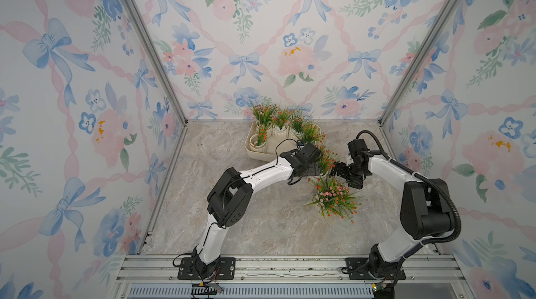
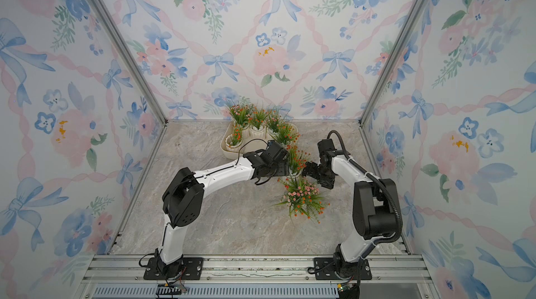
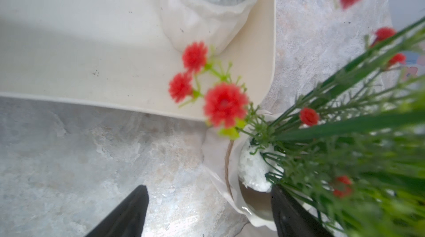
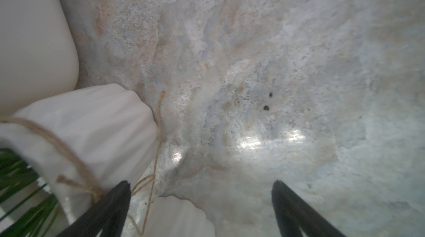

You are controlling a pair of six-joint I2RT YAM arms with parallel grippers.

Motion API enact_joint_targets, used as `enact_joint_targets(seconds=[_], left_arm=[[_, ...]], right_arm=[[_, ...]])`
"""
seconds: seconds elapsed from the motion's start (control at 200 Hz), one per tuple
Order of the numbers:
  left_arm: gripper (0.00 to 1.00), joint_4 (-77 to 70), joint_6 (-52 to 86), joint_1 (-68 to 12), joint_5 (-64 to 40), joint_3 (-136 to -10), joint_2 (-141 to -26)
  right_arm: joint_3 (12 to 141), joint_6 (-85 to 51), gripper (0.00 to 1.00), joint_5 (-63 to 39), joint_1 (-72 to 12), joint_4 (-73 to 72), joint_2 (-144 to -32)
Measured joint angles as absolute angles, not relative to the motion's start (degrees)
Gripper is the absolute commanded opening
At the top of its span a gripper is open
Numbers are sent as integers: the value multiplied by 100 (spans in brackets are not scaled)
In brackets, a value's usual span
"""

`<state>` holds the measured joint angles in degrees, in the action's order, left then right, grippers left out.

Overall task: Put the potted gypsophila into the storage box
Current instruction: Pick up the baby's breath potted plant from the center of the board.

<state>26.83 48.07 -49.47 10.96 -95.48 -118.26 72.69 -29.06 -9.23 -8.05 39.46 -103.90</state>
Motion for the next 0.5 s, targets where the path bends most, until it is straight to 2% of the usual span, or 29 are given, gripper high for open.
enact_joint_targets(seconds=[0.505], left_arm=[[78, 2685, 4803, -4890, 1100, -9721, -12099]], right_arm=[[6895, -2705, 97, -762, -633, 4160, -9677]])
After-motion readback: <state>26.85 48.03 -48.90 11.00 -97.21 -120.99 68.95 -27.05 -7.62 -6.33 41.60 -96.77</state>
